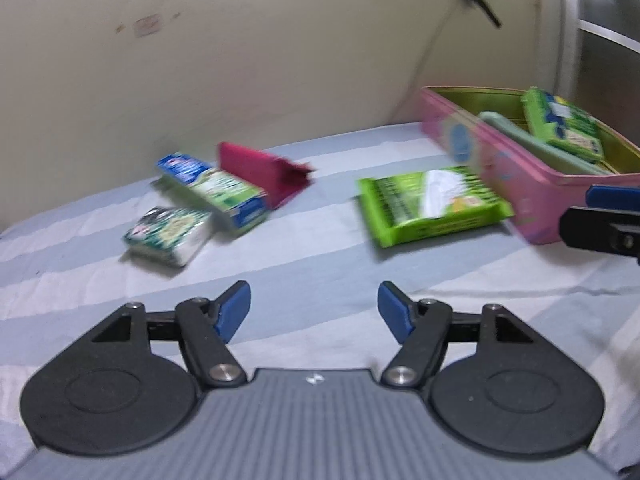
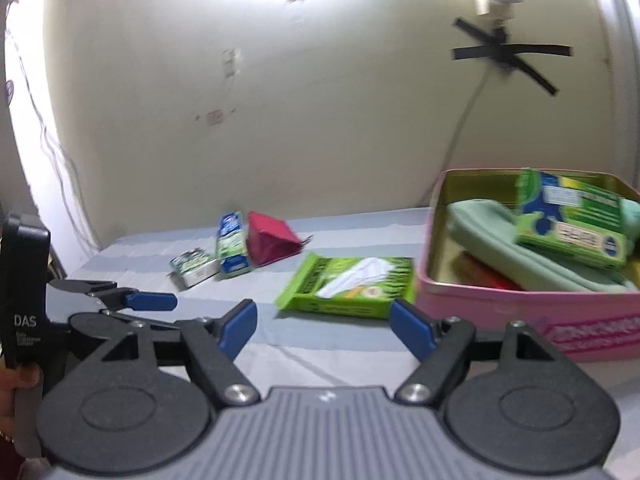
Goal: Organize objects
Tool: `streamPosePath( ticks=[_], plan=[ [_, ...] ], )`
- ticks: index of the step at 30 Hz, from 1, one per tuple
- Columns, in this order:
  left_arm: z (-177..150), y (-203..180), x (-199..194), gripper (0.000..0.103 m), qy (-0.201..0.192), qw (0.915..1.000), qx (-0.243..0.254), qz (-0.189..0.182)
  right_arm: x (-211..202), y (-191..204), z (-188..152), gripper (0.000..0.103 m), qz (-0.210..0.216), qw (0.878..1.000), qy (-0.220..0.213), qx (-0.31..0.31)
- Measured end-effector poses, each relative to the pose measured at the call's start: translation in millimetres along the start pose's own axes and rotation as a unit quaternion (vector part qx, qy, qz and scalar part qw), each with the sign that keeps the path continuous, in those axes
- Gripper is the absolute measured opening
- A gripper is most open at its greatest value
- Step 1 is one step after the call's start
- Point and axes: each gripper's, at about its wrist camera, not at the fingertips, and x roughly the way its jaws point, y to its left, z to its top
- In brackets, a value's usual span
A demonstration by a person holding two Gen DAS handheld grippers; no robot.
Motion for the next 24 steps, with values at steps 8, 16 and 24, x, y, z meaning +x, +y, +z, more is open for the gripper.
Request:
streamPosePath(
  ticks=[8, 16, 24],
  plan=[
    [-16.0, 88.5, 12.2, 0.072, 0.007, 0.9941, -0.088, 0.064, 53.4, 48.6, 8.5, 0.076, 0.046, 0.996, 0.038, -0.059],
    [-34.5, 172.2, 14.5, 0.072, -0.013, 0.9619, -0.229, 0.149, 139.5, 128.1, 30.8, 0.074, 0.124, 0.980, 0.069, -0.143],
    [-43.9, 214.1, 0.2, 0.072, -0.026, 0.9401, -0.298, 0.163, 262.3, 190.3, 67.5, 0.068, 0.144, 0.952, 0.138, -0.231]
  ],
)
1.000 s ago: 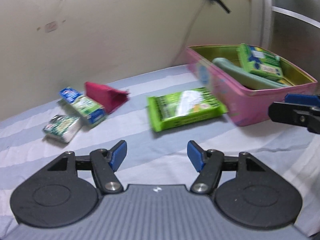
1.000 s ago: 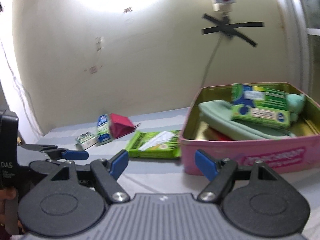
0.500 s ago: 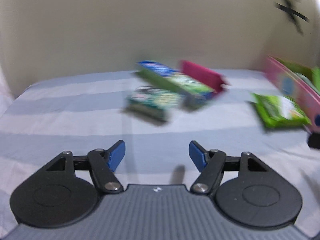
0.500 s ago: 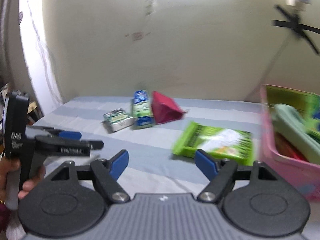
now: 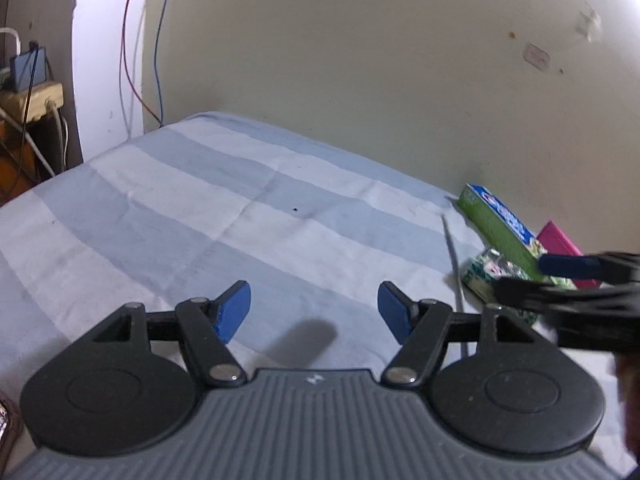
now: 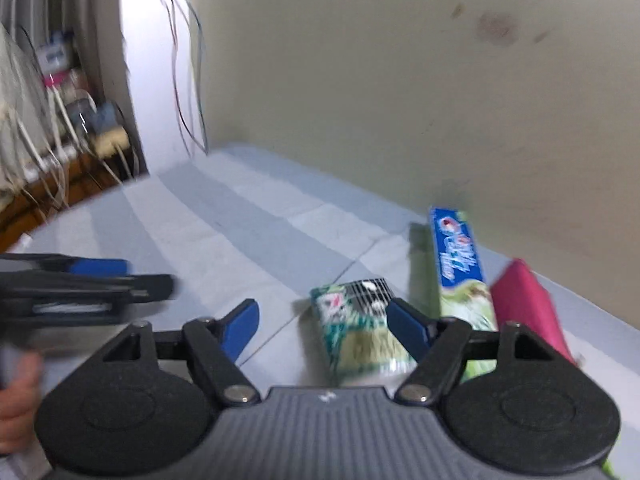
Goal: Organize objects
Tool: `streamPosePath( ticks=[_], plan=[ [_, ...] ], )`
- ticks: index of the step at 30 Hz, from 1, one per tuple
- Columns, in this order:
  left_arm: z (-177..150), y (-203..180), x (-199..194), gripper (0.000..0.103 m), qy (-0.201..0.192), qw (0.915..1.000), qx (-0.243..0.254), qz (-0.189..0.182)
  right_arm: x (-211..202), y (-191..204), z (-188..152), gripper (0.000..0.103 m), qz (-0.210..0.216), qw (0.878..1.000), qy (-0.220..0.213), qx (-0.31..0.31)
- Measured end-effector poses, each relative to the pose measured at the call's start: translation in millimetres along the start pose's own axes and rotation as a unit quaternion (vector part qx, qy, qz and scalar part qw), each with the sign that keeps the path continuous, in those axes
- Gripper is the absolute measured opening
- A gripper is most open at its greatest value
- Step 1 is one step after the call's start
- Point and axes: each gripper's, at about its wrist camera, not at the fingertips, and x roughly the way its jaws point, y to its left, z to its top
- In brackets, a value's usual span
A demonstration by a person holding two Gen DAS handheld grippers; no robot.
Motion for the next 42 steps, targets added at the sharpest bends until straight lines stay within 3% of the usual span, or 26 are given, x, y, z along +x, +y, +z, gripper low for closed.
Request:
streamPosePath(
  ticks=[2, 3, 4, 5, 7, 11, 14, 18, 21, 22, 23, 26, 31, 33, 34, 36, 38, 40, 42],
  plan=[
    [1.4, 4.3, -0.4, 0.072, 0.001, 1.0000, -0.006, -0.003, 18.1, -0.8, -0.2, 0.068, -0.038, 0.999, 0.021, -0.014],
    [1.6, 5.2, -0.3, 0.072, 0.003, 0.9999, -0.008, -0.006, 17.3, -3.9, -2.8, 0.064, -0.026, 0.999, 0.019, -0.003],
    [1.3, 5.5, -1.0, 0.072, 0.005, 0.9998, -0.009, -0.015, 12.7, -9.6, -6.6, 0.036, 0.014, 0.999, 0.023, 0.026],
    [2.0, 3.5, 2.7, 0.072, 0.007, 0.9995, -0.010, -0.030, 5.4, -11.5, -12.6, 0.026, 0.040, 0.998, 0.022, 0.042],
    [-0.3, -0.8, -1.0, 0.072, 0.009, 0.9976, -0.006, -0.068, -18.2, 0.9, -35.0, 0.022, 0.028, 0.999, 0.014, 0.008],
    [-8.0, -19.1, -12.2, 0.072, 0.013, 0.9865, 0.026, -0.161, -87.5, 3.0, -102.2, 0.021, 0.078, 0.996, 0.007, 0.040],
    [-22.2, -47.6, -26.3, 0.072, 0.031, 0.9663, 0.064, -0.247, -133.2, -9.4, -152.2, 0.022, 0.087, 0.993, -0.004, 0.083],
    [-49.6, -107.5, -45.8, 0.072, 0.067, 0.9299, 0.140, -0.333, -180.9, -30.4, -196.3, 0.024, 0.048, 0.989, -0.021, 0.137],
    [-68.4, -147.3, -59.4, 0.076, 0.078, 0.9092, 0.191, -0.362, -210.6, -37.0, -224.0, 0.042, -0.014, 0.986, -0.046, 0.163],
    [-74.7, -158.4, -60.3, 0.076, 0.083, 0.9049, 0.200, -0.366, -220.1, -39.8, -231.6, 0.053, -0.038, 0.984, -0.055, 0.167],
    [-83.4, -167.0, -62.2, 0.076, 0.090, 0.9016, 0.209, -0.368, -230.9, -44.7, -239.9, 0.055, -0.058, 0.981, -0.064, 0.173],
    [-98.5, -186.8, -63.9, 0.076, 0.105, 0.8999, 0.229, -0.356, -252.6, -56.8, -257.4, 0.057, -0.085, 0.974, -0.076, 0.194],
    [-94.8, -191.4, -70.6, 0.074, 0.120, 0.9027, 0.219, -0.350, -257.5, -61.9, -262.8, 0.063, -0.064, 0.976, -0.080, 0.190],
    [-96.8, -191.7, -70.6, 0.068, 0.133, 0.9062, 0.219, -0.336, -246.1, -55.8, -255.2, 0.063, -0.051, 0.979, -0.075, 0.183],
    [-99.8, -192.5, -69.4, 0.058, 0.143, 0.9066, 0.221, -0.330, -241.1, -54.6, -250.7, 0.063, -0.043, 0.980, -0.073, 0.179],
    [-105.2, -191.5, -64.6, 0.053, 0.160, 0.9065, 0.207, -0.331, -224.4, -49.3, -237.6, 0.058, -0.033, 0.984, -0.064, 0.165],
    [-103.9, -195.1, -65.2, 0.051, 0.169, 0.9088, 0.197, -0.327, -219.8, -41.7, -231.9, 0.047, -0.055, 0.984, -0.070, 0.153],
    [-97.6, -206.3, -72.7, 0.051, 0.162, 0.9130, 0.198, -0.318, -229.8, -44.3, -230.1, 0.047, -0.068, 0.980, -0.099, 0.157],
    [-85.6, -223.9, -83.3, 0.051, 0.142, 0.9075, 0.206, -0.337, -251.5, -56.4, -232.5, 0.047, -0.085, 0.973, -0.139, 0.162]
  ],
)
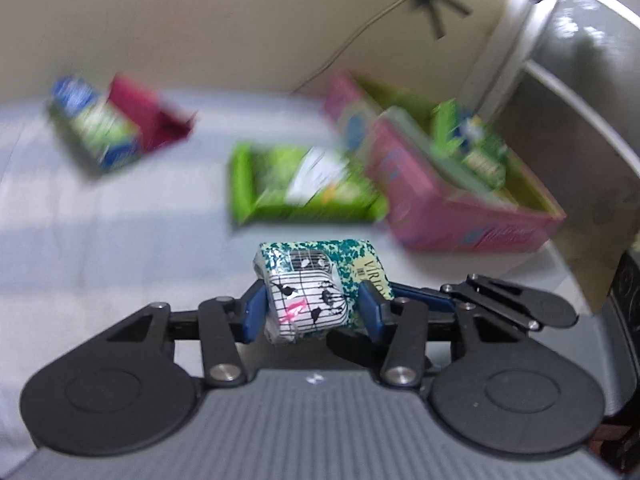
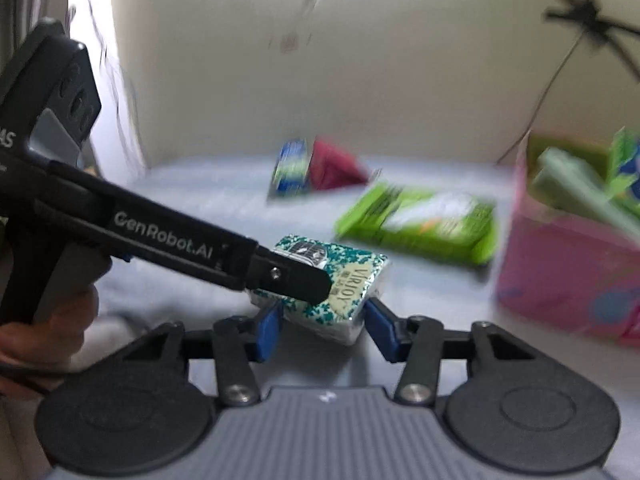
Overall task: Organize objects
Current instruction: 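Grasp the small floral box with the left tool and drop it into the tin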
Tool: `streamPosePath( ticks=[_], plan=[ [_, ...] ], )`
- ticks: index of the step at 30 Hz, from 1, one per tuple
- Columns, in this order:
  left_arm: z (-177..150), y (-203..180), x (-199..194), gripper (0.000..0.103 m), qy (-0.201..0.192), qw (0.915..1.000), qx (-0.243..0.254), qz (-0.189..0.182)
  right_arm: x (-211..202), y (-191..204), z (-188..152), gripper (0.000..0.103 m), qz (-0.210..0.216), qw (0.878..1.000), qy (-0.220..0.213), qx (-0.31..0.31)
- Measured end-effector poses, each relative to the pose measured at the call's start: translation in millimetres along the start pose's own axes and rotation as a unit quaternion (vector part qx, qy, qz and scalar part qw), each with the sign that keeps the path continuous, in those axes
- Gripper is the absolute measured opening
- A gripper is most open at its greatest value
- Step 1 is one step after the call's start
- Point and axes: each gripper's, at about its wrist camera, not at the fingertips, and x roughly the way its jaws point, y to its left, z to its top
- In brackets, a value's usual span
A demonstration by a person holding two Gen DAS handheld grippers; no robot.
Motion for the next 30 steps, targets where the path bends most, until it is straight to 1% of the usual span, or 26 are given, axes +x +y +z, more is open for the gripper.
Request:
streamPosePath(
  ticks=[3, 6, 8, 10, 13, 14, 15, 16, 17, 18, 19, 21, 24, 27, 30],
  plan=[
    [32.1, -31.7, 4.3, 0.051, -0.022, 0.9986, 0.029, -0.038, -28.9, -30.0, 14.8, 0.047, -0.033, 0.998, -0.052, 0.020],
    [55.4, -69.5, 25.3, 0.051, -0.034, 0.9953, 0.072, -0.054, -43.0, -59.7, 25.4, 0.047, -0.076, 0.994, -0.078, 0.031],
    [64.1, -90.2, 44.6, 0.052, -0.035, 0.9930, 0.097, -0.057, -44.0, -79.9, 28.6, 0.048, -0.099, 0.991, -0.074, 0.042],
    [70.5, -103.2, 66.3, 0.052, -0.027, 0.9927, 0.103, -0.058, -41.4, -97.2, 29.5, 0.049, -0.112, 0.990, -0.067, 0.053],
    [76.2, -111.3, 92.0, 0.053, -0.018, 0.9928, 0.106, -0.054, -35.3, -116.3, 26.6, 0.053, -0.127, 0.988, -0.060, 0.064],
    [76.8, -113.7, 98.2, 0.053, -0.017, 0.9932, 0.105, -0.047, -37.5, -119.8, 24.9, 0.059, -0.133, 0.987, -0.062, 0.068],
    [76.8, -115.0, 103.2, 0.054, -0.015, 0.9935, 0.106, -0.039, -39.4, -121.9, 23.0, 0.061, -0.137, 0.986, -0.064, 0.070],
    [75.9, -115.7, 105.8, 0.058, -0.019, 0.9937, 0.106, -0.030, -39.1, -124.1, 21.5, 0.062, -0.139, 0.985, -0.066, 0.072],
    [75.2, -117.3, 105.7, 0.061, -0.024, 0.9937, 0.108, -0.022, -39.7, -125.9, 19.0, 0.062, -0.142, 0.984, -0.069, 0.077],
    [75.3, -118.0, 106.3, 0.062, -0.029, 0.9937, 0.108, -0.010, -30.7, -124.5, 16.3, 0.062, -0.143, 0.984, -0.070, 0.082],
    [74.9, -118.4, 105.6, 0.064, -0.032, 0.9937, 0.108, -0.001, -32.9, -127.7, 13.3, 0.062, -0.142, 0.984, -0.072, 0.084],
    [74.2, -118.1, 98.6, 0.065, -0.041, 0.9932, 0.108, 0.014, -35.6, -125.6, 11.3, 0.062, -0.149, 0.982, -0.079, 0.082],
    [71.0, -121.9, 88.5, 0.065, -0.051, 0.9907, 0.117, 0.048, -43.5, -125.5, 9.2, 0.062, -0.154, 0.979, -0.093, 0.094],
    [66.6, -122.9, 75.5, 0.065, -0.062, 0.9890, 0.119, 0.064, -57.1, -126.2, 5.9, 0.062, -0.165, 0.973, -0.108, 0.120],
    [61.2, -121.8, 63.0, 0.065, -0.067, 0.9883, 0.116, 0.074, -70.6, -124.4, 1.8, 0.062, -0.166, 0.969, -0.115, 0.144]
  ],
)
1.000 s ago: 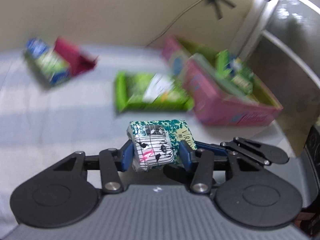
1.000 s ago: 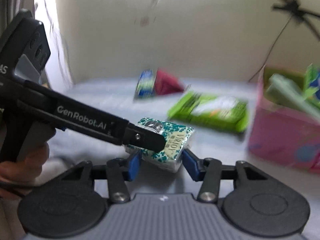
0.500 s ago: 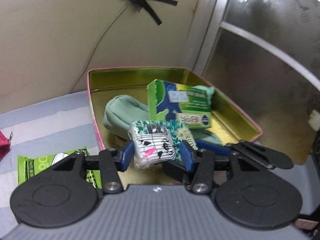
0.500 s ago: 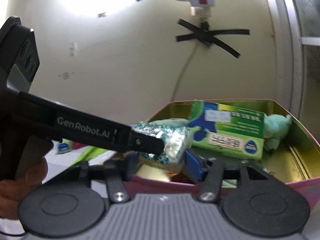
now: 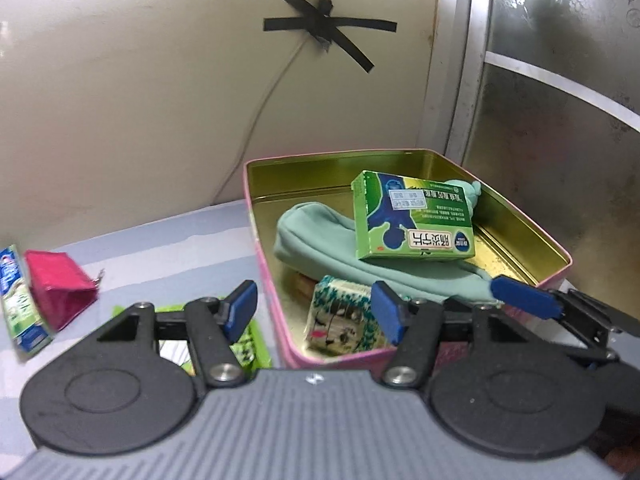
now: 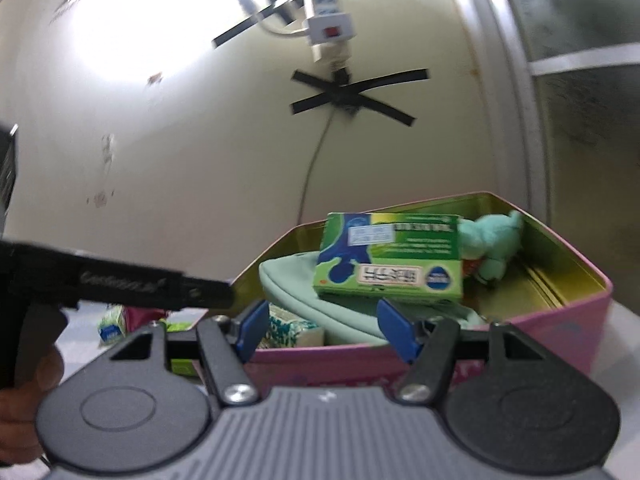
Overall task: Organize objects
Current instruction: 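Grasp the small floral box with the left tool and drop it into the tin, then withdraw the left tool from the tin toward the green wipes pack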
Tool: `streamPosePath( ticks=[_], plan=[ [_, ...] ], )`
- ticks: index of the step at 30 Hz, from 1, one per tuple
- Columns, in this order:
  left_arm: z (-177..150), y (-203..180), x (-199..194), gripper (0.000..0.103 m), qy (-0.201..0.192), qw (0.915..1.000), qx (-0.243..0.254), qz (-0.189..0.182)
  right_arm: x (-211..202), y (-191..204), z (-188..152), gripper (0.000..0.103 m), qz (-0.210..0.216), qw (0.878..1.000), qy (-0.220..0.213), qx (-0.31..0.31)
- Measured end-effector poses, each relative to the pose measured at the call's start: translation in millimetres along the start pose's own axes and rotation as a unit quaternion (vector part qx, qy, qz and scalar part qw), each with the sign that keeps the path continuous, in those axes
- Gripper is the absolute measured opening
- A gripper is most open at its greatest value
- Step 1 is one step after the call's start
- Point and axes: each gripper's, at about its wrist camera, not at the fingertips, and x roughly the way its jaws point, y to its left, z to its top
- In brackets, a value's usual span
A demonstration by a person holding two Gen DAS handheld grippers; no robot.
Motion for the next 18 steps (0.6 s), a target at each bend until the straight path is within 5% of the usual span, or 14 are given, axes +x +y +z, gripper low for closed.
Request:
streamPosePath(
  ticks=[18],
  plan=[
    [-40.5, 7.9, -63.1, 0.066, -0.017, 0.9986, 0.011, 0.049, -42.9, 42.8, -3.8, 0.062, 0.016, 1.000, -0.005, -0.014]
  ],
)
